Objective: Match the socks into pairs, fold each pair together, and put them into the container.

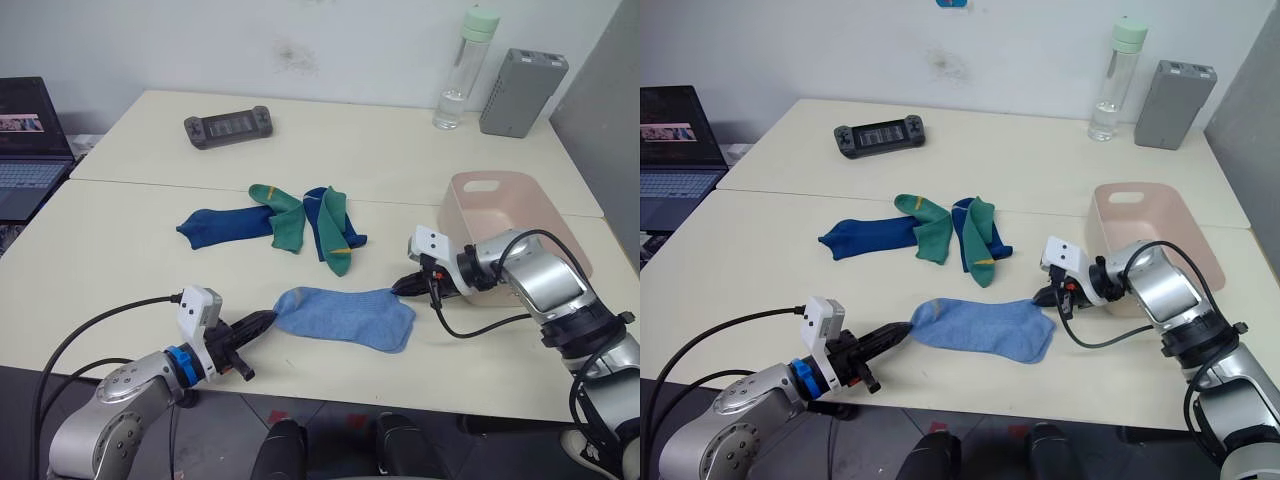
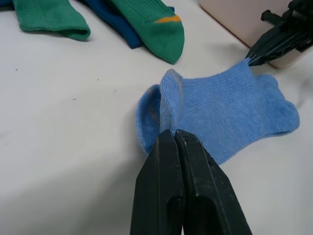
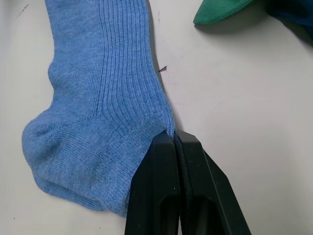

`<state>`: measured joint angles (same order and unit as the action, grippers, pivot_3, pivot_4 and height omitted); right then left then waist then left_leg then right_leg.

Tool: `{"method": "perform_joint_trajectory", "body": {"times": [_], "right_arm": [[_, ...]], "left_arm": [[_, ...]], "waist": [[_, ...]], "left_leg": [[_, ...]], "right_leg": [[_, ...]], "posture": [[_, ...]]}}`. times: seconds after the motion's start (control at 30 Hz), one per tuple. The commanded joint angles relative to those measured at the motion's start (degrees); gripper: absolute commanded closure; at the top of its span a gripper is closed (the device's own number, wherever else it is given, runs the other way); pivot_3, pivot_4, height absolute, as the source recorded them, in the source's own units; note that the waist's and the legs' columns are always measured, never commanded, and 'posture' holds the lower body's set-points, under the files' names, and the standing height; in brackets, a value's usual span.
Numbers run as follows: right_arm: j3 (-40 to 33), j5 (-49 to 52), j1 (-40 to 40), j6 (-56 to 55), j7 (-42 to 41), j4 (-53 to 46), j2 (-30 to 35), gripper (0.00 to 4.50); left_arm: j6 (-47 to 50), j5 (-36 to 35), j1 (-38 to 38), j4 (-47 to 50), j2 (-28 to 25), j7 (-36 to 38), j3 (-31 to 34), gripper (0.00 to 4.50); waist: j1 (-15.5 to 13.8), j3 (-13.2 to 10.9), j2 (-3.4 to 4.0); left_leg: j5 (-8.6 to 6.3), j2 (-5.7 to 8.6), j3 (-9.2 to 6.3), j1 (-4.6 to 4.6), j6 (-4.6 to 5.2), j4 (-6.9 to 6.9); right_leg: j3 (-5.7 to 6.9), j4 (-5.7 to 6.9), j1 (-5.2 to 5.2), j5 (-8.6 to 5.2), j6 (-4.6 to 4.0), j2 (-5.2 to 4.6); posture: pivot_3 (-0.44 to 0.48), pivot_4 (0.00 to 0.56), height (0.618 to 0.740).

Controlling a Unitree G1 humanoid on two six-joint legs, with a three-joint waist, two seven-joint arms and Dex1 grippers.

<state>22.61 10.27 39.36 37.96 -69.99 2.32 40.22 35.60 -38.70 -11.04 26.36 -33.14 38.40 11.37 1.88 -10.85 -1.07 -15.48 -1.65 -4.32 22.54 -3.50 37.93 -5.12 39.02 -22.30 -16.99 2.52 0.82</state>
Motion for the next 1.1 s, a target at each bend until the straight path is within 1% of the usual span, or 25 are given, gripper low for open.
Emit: {"method": "perform_joint_trajectory", "body": {"times": [0.03, 0.17, 0.23, 0.27, 0.33, 0.4, 0.47, 0.53, 0.57, 0.63, 0.67, 0.73, 0.8, 0.83, 0.9, 1.0, 1.1], "right_arm": [[-1.0, -0.3, -0.5, -1.3, -0.6, -1.8, 1.1, 4.48], [-1.3, -0.5, -0.6, -2.0, 0.1, -1.3, 0.5, 4.48], [-1.5, -0.4, -0.6, -2.4, 0.3, -1.0, 0.4, 4.50], [-1.7, -0.3, -0.6, -2.4, 0.2, -1.1, 0.5, 4.29], [-2.6, 0.6, -0.6, -2.5, -0.1, -1.3, 0.8, 3.83], [-5.3, 2.7, -0.2, -0.8, 0.4, -1.8, 0.5, 3.18], [-7.8, 4.7, 0.0, 0.3, 0.0, -2.6, 0.8, 2.42], [-9.6, 5.5, -0.1, -0.7, -0.3, -3.4, 1.6, 1.75], [-10.5, 5.6, -0.3, -2.8, -0.2, -4.3, 1.8, 1.35], [-13.4, 9.1, -1.0, -2.1, 1.0, -8.3, -0.1, 0.70], [-14.1, 10.3, -1.5, -1.8, 1.8, -10.2, -1.2, 0.70], [-13.1, 9.7, -3.7, -5.3, 3.0, -13.7, -3.1, 0.70], [-11.6, 8.1, -5.9, -9.1, 4.7, -15.6, -5.1, 1.16], [-10.8, 7.4, -6.9, -10.8, 4.9, -16.2, -5.7, 1.38], [-8.6, 4.7, -8.3, -15.5, 5.7, -16.3, -6.6, 2.09], [-5.4, 0.6, -10.0, -19.7, 8.2, -14.4, -8.6, 3.17], [-3.6, -1.9, -11.4, -22.6, 9.8, -12.1, -9.8, 4.32]], "left_arm": [[-0.7, 0.7, 0.2, -0.1, -0.4, 0.7, -0.4, 4.50], [-0.8, 1.0, 1.0, -0.7, -0.3, 1.0, -0.4, 4.50], [-0.9, 1.1, 1.0, -0.7, -0.5, 1.4, -0.5, 4.13], [-0.9, 1.1, 0.9, -0.8, -0.6, 1.6, -0.3, 3.93], [-0.9, 1.1, 1.0, -1.1, -0.8, 1.8, 0.7, 3.34], [-0.7, 0.4, 1.4, -1.3, -1.6, 2.0, 2.5, 2.73], [-0.2, -0.6, 1.6, -1.1, -2.8, 2.5, 4.5, 2.04], [0.0, -1.2, 1.9, -0.8, -4.3, 3.1, 6.2, 1.41], [-0.2, -1.1, 2.3, -0.8, -5.3, 3.6, 7.1, 1.04], [-1.2, -1.4, 4.7, -0.6, -7.4, 5.2, 8.0, 0.46], [-1.6, -1.3, 6.2, -0.5, -8.1, 5.9, 7.8, 0.46], [-4.4, 1.6, 10.0, -0.4, -9.7, 7.8, 4.9, 0.46], [-8.0, 5.4, 13.3, -0.6, -10.8, 10.3, 0.7, 0.88], [-8.9, 6.2, 14.7, -0.6, -10.7, 11.1, -1.2, 1.08], [-10.8, 8.1, 17.2, -1.4, -10.4, 12.8, -4.8, 1.70], [-15.7, 15.2, 20.1, -5.2, -10.1, 15.0, -12.5, 2.68], [-19.5, 20.4, 21.8, -9.5, -9.7, 15.9, -17.1, 3.67]], "waist": [[0.0, 0.0, 0.00], [0.0, 0.0, 0.00], [0.0, 0.0, 0.00], [0.0, 0.0, 0.00], [0.0, 0.0, 0.00], [0.0, 0.0, 0.00], [0.0, 0.0, 0.00], [0.0, 0.0, 0.01], [0.0, 0.0, 0.02], [0.0, 0.0, 0.02], [0.0, 0.0, 0.02], [0.0, 0.0, 0.02], [-0.1, 0.0, 0.02], [-0.1, 0.0, 0.02], [0.0, 0.0, 0.02], [0.0, 0.0, 0.03], [0.1, 0.0, 0.02]], "left_leg": [[0.00, 0.00, 0.00, 0.00, 0.00, 0.00], [0.00, 0.00, 0.00, 0.00, 0.00, 0.00], [0.00, 0.00, 0.00, 0.00, 0.00, 0.00], [0.00, 0.00, 0.01, 0.00, 0.00, 0.00], [0.00, 0.00, 0.00, 0.00, 0.00, 0.00], [0.00, 0.00, 0.00, 0.00, 0.00, 0.00], [0.00, 0.00, -0.01, 0.01, 0.00, 0.00], [0.00, -0.01, -0.02, 0.01, 0.00, 0.00], [0.00, -0.01, -0.02, 0.01, 0.00, -0.01], [0.00, 0.00, -0.01, 0.01, 0.00, -0.02], [0.00, 0.00, -0.01, 0.02, 0.00, -0.03], [0.00, -0.01, -0.04, 0.02, 0.00, -0.03], [0.00, -0.01, -0.08, 0.03, -0.01, -0.03], [0.00, 0.02, -0.03, 0.04, -0.01, -0.03], [0.00, 0.07, 0.04, 0.05, -0.01, -0.03], [0.00, 0.04, 0.04, 0.06, -0.01, -0.02], [0.01, -0.02, 0.02, 0.00, -0.01, -0.04]], "right_leg": [[-0.01, 0.00, 0.00, 0.00, 0.00, 0.00], [0.00, 0.00, 0.00, 0.00, 0.00, 0.00], [0.00, -0.01, 0.00, 0.00, 0.00, 0.00], [0.00, 0.00, 0.00, 0.00, 0.00, 0.00], [0.00, 0.00, 0.00, 0.00, 0.00, 0.00], [0.00, 0.00, 0.00, 0.00, 0.00, 0.00], [0.01, 0.00, 0.00, 0.00, 0.00, 0.00], [0.02, 0.00, 0.00, 0.00, 0.00, 0.00], [0.02, 0.00, 0.00, 0.00, 0.00, 0.00], [0.01, -0.01, -0.01, 0.00, 0.00, 0.00], [0.03, -0.01, -0.01, 0.00, 0.00, 0.00], [0.06, -0.01, 0.00, 0.00, 0.00, 0.03], [0.10, -0.01, 0.01, 0.00, 0.00, 0.04], [0.06, -0.03, 0.00, 0.00, 0.00, 0.03], [-0.01, -0.03, -0.01, 0.00, 0.01, -0.03], [0.01, -0.02, -0.03, 0.01, 0.02, -0.02], [0.01, 0.03, -0.04, 0.00, 0.00, 0.08]], "posture": [[0.000, 0.150, 0.740], [0.000, 0.150, 0.740], [0.000, 0.150, 0.740], [0.000, 0.150, 0.740], [0.000, 0.150, 0.740], [0.000, 0.150, 0.740], [0.000, 0.150, 0.740], [0.000, 0.150, 0.740], [0.000, 0.150, 0.740], [0.000, 0.150, 0.740], [0.000, 0.150, 0.740], [0.000, 0.150, 0.740], [0.000, 0.150, 0.740], [0.000, 0.150, 0.740], [0.000, 0.150, 0.740], [0.000, 0.150, 0.740], [0.000, 0.150, 0.740]]}}
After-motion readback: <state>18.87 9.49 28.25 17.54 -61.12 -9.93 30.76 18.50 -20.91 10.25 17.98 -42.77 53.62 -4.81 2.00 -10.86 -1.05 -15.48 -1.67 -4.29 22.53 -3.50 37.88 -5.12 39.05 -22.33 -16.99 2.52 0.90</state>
